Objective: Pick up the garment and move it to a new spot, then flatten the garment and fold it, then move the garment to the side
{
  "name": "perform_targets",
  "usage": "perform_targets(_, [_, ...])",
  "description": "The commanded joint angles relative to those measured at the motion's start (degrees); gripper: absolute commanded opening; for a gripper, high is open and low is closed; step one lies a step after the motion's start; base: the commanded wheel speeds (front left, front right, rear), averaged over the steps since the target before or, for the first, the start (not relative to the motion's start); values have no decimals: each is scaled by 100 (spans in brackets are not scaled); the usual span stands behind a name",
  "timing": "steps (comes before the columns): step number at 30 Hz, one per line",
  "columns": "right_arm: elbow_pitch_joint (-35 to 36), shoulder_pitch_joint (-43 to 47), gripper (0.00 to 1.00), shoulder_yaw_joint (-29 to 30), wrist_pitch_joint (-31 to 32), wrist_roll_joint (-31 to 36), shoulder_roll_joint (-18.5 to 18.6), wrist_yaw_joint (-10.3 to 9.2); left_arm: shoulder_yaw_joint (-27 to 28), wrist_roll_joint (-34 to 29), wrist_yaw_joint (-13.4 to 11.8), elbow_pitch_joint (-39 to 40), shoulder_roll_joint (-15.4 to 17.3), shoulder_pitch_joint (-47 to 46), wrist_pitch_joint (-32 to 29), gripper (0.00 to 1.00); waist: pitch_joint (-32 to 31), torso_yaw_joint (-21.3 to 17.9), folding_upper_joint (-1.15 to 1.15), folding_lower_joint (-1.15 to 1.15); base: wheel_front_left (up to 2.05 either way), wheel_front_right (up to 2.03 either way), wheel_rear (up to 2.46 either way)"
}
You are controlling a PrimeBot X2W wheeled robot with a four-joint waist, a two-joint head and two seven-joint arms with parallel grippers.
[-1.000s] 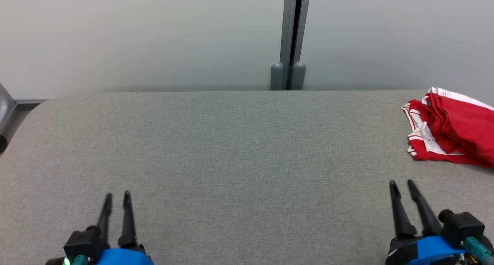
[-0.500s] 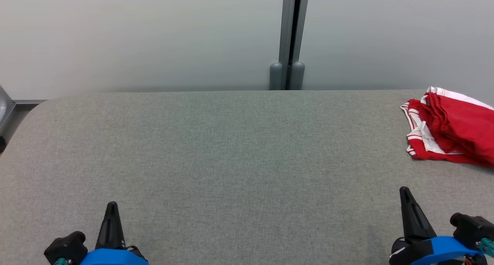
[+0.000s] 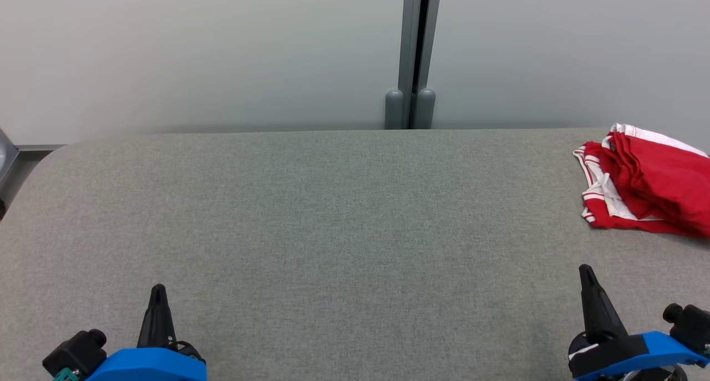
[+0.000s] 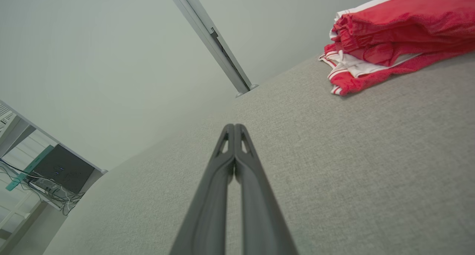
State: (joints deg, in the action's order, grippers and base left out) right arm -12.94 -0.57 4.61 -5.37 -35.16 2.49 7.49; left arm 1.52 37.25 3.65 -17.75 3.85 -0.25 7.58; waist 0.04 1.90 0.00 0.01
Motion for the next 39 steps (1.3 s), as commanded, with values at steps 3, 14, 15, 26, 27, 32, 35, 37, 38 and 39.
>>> perform_targets(3, [56,-188,0,35,75,-411,34,0,79,385,49,124,25,-209,-93,0,0,-7,0,-1,0,0,0])
perform_targets(14, [35,-260,0,59,246,-1227,38,0,139,1170,102,163,7,-274,-294,0,2,-26,0,-1,0,0,0])
perform_targets(15, [33,-262,0,62,265,-1303,38,0,145,1242,106,168,6,-282,-312,0,2,-28,0,-1,0,0,0])
perform_targets(26, [10,-329,0,87,432,-2096,42,0,220,2012,156,211,-11,-345,-513,0,3,-50,0,-1,0,0,0])
perform_targets(27, [6,-341,0,91,460,-2232,43,0,233,2140,168,217,-14,-355,-547,0,4,-54,0,-1,0,0,0])
perform_targets(32, [-3,-363,0,101,529,-2560,44,1,260,2457,194,235,-23,-392,-631,0,4,-63,0,-1,0,0,0])
perform_targets(35, [-10,-373,0,108,574,-2752,45,1,274,2640,206,244,-28,-407,-680,0,5,-69,0,-1,0,0,0])
perform_targets(37, [-13,-385,0,111,594,-2872,46,1,282,2762,212,250,-30,-422,-709,0,5,-73,0,-1,0,0,0])
perform_targets(38, [-15,-391,0,113,611,-2934,46,1,285,2817,211,253,-31,-428,-724,0,5,-75,0,-1,0,0,0])
perform_targets(39, [-17,-398,0,114,627,-2998,46,1,289,2874,217,257,-33,-435,-743,0,5,-77,0,-1,0,0,0])
